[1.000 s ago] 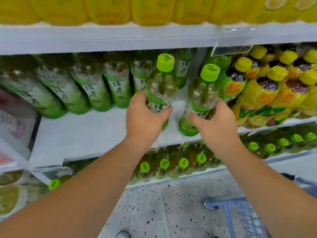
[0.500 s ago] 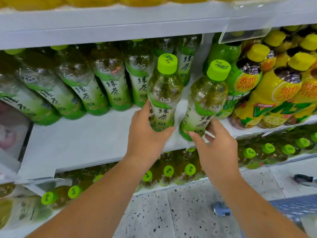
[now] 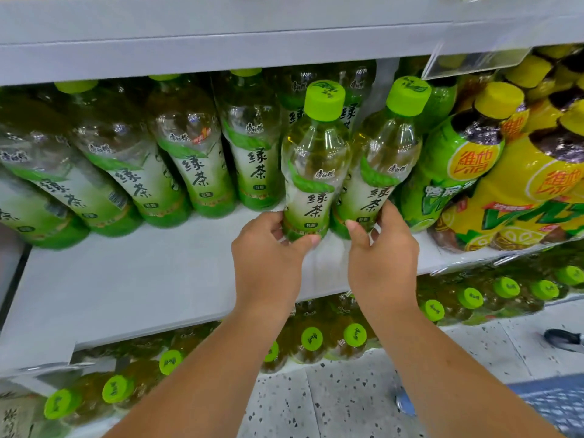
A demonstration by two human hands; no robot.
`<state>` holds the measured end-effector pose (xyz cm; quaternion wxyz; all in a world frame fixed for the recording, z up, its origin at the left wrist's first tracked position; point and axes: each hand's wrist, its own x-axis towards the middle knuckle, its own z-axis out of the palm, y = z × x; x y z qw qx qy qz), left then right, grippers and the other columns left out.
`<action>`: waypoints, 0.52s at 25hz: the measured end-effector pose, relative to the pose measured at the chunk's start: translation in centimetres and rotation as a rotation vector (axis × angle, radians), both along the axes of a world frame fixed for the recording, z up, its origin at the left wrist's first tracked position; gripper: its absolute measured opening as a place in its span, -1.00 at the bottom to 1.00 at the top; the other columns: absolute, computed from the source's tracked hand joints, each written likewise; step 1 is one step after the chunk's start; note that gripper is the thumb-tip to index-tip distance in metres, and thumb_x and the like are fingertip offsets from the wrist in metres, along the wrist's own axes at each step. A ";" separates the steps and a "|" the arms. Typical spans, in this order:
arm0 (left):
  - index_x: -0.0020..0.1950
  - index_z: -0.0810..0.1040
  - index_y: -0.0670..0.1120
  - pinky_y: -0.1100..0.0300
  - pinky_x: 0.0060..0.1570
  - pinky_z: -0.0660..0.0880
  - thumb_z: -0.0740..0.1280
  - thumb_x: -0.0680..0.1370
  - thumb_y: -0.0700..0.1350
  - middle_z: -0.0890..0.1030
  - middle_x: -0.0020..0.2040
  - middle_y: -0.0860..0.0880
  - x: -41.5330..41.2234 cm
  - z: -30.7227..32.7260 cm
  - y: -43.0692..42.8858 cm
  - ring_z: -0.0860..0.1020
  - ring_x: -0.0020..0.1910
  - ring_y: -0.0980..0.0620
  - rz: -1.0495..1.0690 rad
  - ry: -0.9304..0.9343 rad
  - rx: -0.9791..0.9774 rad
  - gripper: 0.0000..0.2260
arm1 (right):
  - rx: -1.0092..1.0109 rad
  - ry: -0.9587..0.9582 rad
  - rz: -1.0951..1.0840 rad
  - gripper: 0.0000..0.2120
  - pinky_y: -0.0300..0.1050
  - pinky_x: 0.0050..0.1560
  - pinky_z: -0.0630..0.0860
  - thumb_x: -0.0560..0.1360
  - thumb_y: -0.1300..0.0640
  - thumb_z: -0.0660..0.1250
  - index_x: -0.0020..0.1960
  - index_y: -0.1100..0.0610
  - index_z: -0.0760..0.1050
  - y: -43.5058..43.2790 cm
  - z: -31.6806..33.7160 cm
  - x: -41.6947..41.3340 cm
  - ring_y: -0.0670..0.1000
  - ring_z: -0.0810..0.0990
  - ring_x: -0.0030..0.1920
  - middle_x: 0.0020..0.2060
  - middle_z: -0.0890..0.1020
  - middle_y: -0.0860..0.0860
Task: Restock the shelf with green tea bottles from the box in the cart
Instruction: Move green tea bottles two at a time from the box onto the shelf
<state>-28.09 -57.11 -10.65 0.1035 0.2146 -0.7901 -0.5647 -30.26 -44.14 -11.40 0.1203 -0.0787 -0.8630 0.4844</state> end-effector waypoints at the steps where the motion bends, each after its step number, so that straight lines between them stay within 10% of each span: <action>1: -0.05 0.65 0.15 0.58 -0.19 0.40 0.62 0.37 -0.08 0.64 -0.10 0.14 -0.3 -0.2 0.1 0.59 -0.13 0.28 0.003 0.002 -0.037 -0.74 | -0.009 0.008 -0.008 -0.72 -0.03 0.19 0.55 0.58 0.17 0.34 0.28 0.06 0.48 -0.1 -0.2 -0.4 -0.03 0.58 0.13 0.10 0.64 -0.06; 8: 0.13 0.67 -0.05 0.28 -0.16 0.37 0.55 0.45 0.00 0.52 -0.04 -0.04 -2.1 -0.3 0.8 0.53 -0.17 0.02 -0.023 0.013 -0.296 -0.70 | 0.063 0.016 -0.066 -0.72 -0.29 0.01 0.31 0.58 0.22 0.32 0.28 0.22 0.48 -1.1 -0.3 -3.0 -0.01 0.45 0.08 0.12 0.54 0.12; 13: 0.02 0.51 -0.16 0.19 -0.26 0.27 0.50 0.49 0.06 0.54 -0.07 -0.09 -4.1 0.3 0.9 0.44 -0.19 -0.03 -0.050 -0.084 -0.446 -0.66 | 0.105 -0.044 -0.047 -0.75 -0.12 -0.06 0.40 0.58 0.16 0.34 0.23 0.20 0.47 -0.8 0.1 -4.9 0.19 0.57 0.03 0.03 0.62 0.15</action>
